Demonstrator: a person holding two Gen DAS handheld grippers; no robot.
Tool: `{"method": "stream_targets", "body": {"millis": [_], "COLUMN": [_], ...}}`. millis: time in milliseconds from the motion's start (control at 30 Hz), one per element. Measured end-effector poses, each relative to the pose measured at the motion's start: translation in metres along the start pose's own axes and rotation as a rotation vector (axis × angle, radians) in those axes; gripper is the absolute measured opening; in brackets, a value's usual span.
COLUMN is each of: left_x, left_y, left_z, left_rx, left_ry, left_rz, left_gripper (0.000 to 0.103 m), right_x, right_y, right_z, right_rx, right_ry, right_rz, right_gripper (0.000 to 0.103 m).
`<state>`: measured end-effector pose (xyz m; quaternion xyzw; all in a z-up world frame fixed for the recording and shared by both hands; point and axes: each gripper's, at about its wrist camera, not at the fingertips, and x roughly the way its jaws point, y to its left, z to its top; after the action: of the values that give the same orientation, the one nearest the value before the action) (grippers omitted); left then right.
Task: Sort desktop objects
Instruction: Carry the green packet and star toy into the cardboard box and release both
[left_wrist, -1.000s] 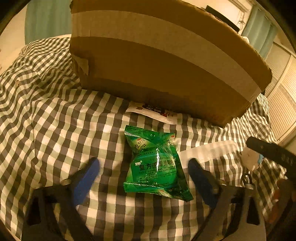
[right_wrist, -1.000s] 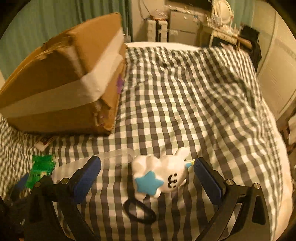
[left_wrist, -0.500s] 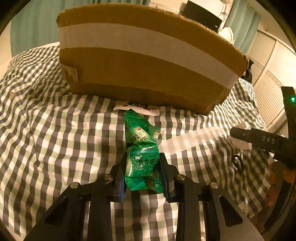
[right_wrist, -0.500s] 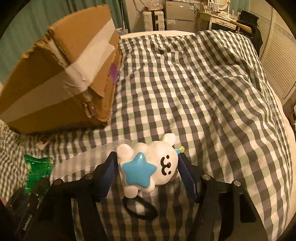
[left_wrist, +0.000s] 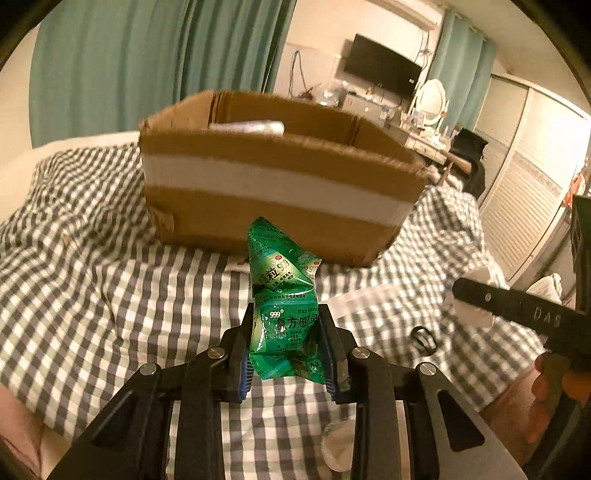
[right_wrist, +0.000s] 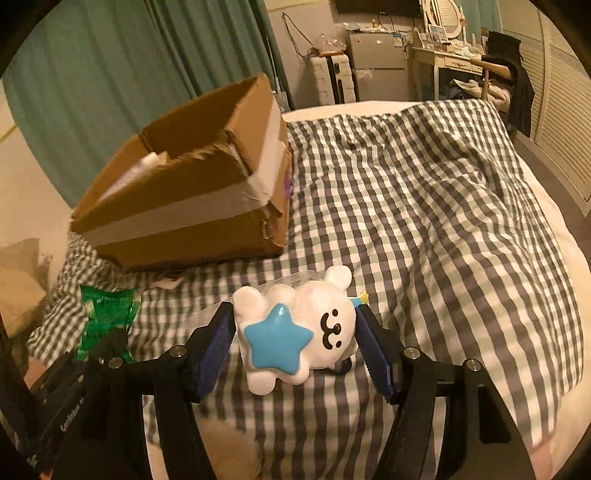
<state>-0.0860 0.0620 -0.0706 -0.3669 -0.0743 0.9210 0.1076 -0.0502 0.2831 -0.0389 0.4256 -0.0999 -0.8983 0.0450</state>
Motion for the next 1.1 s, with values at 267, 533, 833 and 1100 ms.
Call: {"method": "stream_targets", "body": {"millis": [267, 533, 833, 1100], "left_x": [-0.043, -0.072, -0.080, -0.061], "left_y": [-0.008, -0.012, 0.004, 0.009], "left_z": [0.016, 0.040, 0.082, 0.130], "left_rx": [0.011, 0.035, 0.016, 0.032], "left_ry": [-0.090, -0.164, -0.204, -0.209], "left_rz": [-0.013, -0.014, 0.005, 0.017], "left_gripper": [0.030, 0.030, 0.030, 0.030], "right_x": [-0.043, -0.070, -0.072, -0.054], "right_y": [0.020, 0.054, 0.081, 0.096], "right_z": [0.009, 0.017, 0.034, 0.073], "right_rx": [-0.042, -0.122, -0.177, -0.201], "right_ry": [-0.075, -0.134, -0.168, -0.177], "right_rz": [0.033, 0.081, 0.128, 0.170], "right_gripper": [0.065, 0.065, 0.065, 0.065]}}
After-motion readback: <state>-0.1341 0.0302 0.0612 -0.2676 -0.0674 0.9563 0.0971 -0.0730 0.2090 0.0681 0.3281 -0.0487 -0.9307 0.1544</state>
